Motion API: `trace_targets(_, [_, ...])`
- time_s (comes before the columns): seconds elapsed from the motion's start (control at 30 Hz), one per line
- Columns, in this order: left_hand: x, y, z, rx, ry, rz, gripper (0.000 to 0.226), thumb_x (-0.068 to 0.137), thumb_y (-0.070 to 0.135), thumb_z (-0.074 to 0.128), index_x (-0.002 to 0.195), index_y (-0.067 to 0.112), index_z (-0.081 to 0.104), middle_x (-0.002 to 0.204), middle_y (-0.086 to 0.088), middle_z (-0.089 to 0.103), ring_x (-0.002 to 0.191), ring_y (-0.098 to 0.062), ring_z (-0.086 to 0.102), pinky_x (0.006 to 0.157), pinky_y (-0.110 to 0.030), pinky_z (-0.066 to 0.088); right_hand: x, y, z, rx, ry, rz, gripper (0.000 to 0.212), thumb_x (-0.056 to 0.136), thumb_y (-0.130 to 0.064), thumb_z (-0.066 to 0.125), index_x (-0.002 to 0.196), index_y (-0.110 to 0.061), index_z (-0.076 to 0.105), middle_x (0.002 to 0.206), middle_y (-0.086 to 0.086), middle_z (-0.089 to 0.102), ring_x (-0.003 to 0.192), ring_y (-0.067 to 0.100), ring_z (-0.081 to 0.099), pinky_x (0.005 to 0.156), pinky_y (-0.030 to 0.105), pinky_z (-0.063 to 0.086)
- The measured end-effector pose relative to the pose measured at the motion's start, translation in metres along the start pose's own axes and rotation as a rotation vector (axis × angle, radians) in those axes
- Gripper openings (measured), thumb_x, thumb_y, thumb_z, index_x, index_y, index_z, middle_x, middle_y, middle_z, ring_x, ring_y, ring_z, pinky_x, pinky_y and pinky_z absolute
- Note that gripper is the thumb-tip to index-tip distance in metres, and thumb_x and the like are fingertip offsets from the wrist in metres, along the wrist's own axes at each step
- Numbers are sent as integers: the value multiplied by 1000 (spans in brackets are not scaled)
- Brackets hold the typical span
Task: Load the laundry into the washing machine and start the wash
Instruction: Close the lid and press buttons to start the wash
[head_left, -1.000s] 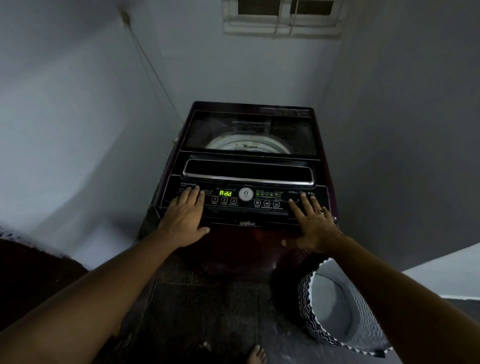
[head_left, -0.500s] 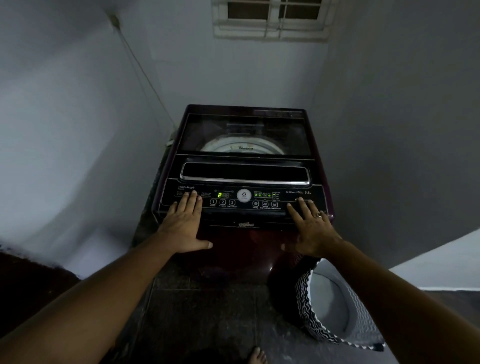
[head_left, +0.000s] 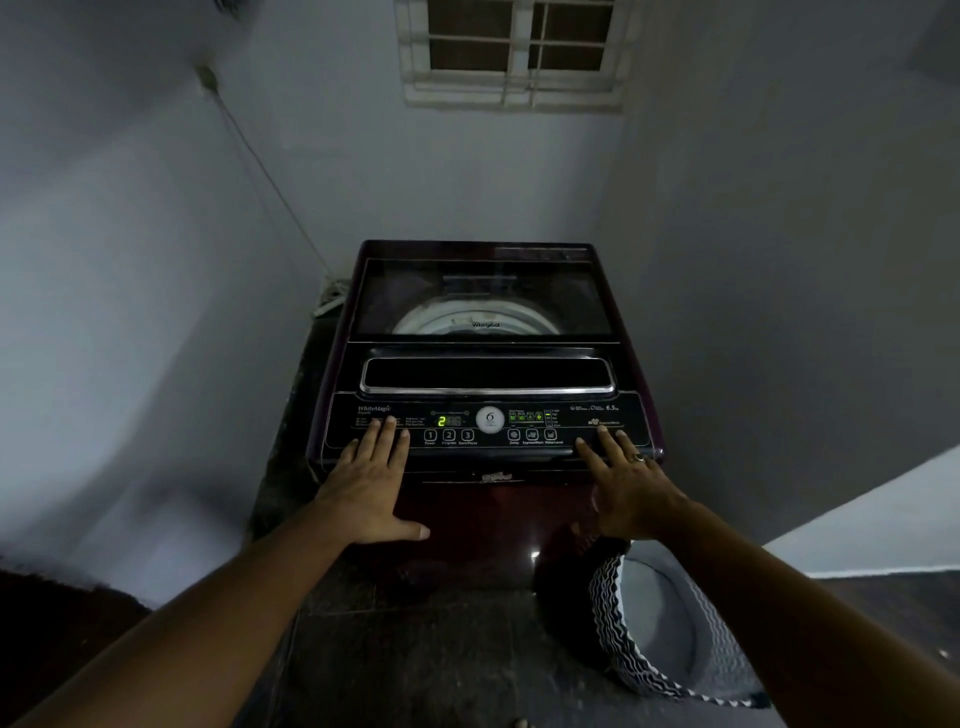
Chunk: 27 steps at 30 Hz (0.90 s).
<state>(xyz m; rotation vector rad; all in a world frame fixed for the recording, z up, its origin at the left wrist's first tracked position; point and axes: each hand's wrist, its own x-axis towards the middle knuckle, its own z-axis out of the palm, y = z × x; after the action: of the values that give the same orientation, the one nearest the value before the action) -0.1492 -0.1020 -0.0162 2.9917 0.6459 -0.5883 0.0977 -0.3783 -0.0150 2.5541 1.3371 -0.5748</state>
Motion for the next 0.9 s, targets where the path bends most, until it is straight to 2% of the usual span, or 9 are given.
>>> trace_targets(0.27, [2, -3, 5, -18, -6, 5, 146, 58, 96, 49, 154, 12, -22, 158, -14, -35, 148, -32, -29, 123, -50, -1, 0, -5, -1, -2, 11, 18, 125, 75, -78, 61, 162, -25, -11, 167, 14, -21, 155, 39, -12, 122, 63, 17])
trace_targets(0.43, [2, -4, 6, -14, -36, 1, 148, 57, 97, 49, 154, 13, -24, 157, -13, -38, 146, -31, -33, 122, -60, 0, -3, -9, -7, 19, -1, 29, 120, 73, -75, 54, 162, -24, -7, 168, 16, -16, 155, 40, -9, 122, 63, 18])
trace_targets(0.53, [2, -6, 6, -18, -42, 7, 148, 57, 97, 49, 154, 14, -24, 157, -13, -39, 146, -31, -33, 121, -60, 0, -4, -11, -8, 19, 11, 28, 112, 78, -69, 53, 163, -23, -4, 169, 17, -12, 155, 41, -6, 122, 63, 18])
trace_targets(0.77, [2, -7, 2, -22, -59, 7, 148, 56, 98, 48, 154, 14, -23, 158, -12, -36, 148, -31, -30, 122, -58, -1, -1, -11, -10, -5, -13, 37, 117, 77, -77, 55, 163, -23, -4, 168, 18, -11, 155, 43, -4, 121, 63, 17])
trace_targets(0.83, [3, -7, 0, -23, -64, 11, 148, 56, 98, 48, 155, 14, -23, 159, -13, -35, 148, -31, -30, 122, -58, -2, -2, -13, -13, -3, -19, 37, 124, 71, -84, 54, 163, -23, -3, 169, 18, -10, 155, 43, -4, 120, 63, 17])
trace_targets(0.9, [3, -8, -1, -24, -72, 12, 148, 56, 99, 48, 155, 14, -22, 159, -13, -35, 148, -31, -29, 122, -58, -1, -4, -15, -16, 11, -26, 45, 136, 54, -92, 41, 163, -23, -1, 169, 17, -9, 155, 42, -3, 120, 63, 17])
